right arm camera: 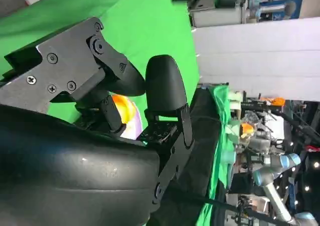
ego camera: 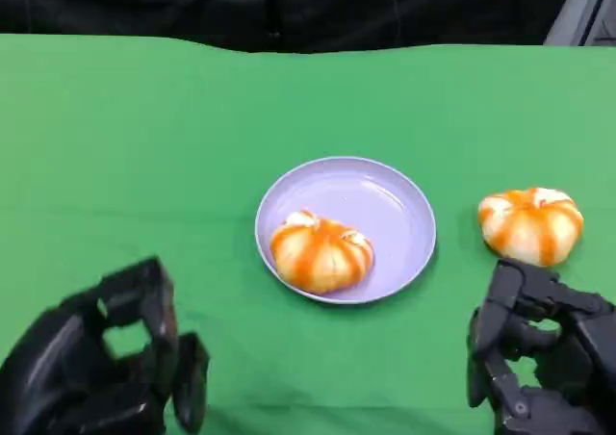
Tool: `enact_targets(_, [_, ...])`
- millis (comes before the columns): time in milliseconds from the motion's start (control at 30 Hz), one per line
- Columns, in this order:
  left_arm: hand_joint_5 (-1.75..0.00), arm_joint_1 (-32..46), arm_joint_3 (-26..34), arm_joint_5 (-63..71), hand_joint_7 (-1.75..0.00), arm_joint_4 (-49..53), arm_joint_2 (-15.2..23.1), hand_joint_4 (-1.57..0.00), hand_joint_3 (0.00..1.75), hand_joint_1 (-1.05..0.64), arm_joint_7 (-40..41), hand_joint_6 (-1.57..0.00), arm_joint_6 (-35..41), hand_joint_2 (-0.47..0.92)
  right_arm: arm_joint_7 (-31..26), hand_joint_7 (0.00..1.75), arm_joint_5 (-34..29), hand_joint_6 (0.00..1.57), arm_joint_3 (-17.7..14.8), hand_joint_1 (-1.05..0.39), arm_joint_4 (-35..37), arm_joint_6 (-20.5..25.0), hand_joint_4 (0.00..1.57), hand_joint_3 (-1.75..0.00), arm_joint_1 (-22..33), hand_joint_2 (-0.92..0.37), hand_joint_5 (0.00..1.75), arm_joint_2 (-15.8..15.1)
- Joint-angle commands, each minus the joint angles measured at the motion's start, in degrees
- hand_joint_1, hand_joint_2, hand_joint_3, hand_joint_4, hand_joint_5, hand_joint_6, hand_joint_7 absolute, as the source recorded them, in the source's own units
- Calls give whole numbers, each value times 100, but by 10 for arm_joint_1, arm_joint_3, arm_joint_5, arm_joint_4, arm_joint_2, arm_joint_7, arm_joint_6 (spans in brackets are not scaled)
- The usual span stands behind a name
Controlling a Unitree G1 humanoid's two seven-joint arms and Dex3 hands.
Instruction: Grasp the bread from the table and place it into the plate.
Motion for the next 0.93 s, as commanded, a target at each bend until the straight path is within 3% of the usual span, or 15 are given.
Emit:
enact_targets(33, [-175, 13, -7, 18, -175, 53, 0, -102, 140, -2, -40, -78, -51, 59, 6, 165, 18, 69, -13, -6, 10, 5, 84, -121, -4, -57, 175, -5])
enact_targets(500, [-175, -20, -32, 52, -175, 107, -10, -104, 142, 5, -26, -78, -72, 60, 12, 169, 20, 66, -18, -5, 7, 2, 85, -111, -2, -64, 175, -7])
enact_targets(933, [-175, -40, -32, 81, -175, 140, -13, -103, 143, 10, -28, -76, -103, 60, 23, 169, 23, 67, -21, -2, 27, -8, 84, -118, -18, -61, 175, -7])
